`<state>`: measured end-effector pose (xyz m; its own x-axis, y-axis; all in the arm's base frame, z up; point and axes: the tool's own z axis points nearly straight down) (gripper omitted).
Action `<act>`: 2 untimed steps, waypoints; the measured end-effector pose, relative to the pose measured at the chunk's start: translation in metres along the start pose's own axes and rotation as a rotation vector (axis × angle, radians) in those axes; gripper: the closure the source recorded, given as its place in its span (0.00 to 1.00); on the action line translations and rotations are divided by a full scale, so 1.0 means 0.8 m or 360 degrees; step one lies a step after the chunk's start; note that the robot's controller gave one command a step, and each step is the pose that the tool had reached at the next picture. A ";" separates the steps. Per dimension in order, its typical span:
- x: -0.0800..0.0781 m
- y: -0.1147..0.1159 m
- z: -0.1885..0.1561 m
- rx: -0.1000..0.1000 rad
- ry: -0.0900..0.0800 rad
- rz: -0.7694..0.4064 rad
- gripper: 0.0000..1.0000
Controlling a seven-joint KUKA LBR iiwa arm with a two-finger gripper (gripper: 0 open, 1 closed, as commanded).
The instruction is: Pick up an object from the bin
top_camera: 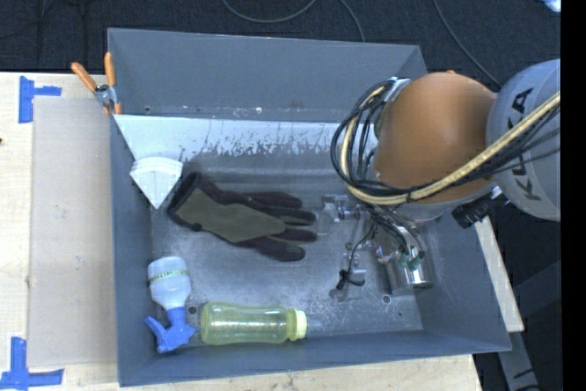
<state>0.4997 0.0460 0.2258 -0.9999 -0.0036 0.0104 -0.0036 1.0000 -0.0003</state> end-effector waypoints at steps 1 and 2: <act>-0.002 0.000 -0.005 -0.0001 -0.0012 0.0003 0.00; -0.030 0.032 0.051 -0.0001 -0.0021 -0.0027 0.00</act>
Offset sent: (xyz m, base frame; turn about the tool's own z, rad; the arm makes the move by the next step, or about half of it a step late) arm 0.0459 0.0605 -0.1073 -0.0445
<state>0.5231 0.0715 0.1851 -0.9998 -0.0206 -0.0029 -0.0206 0.9998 0.0003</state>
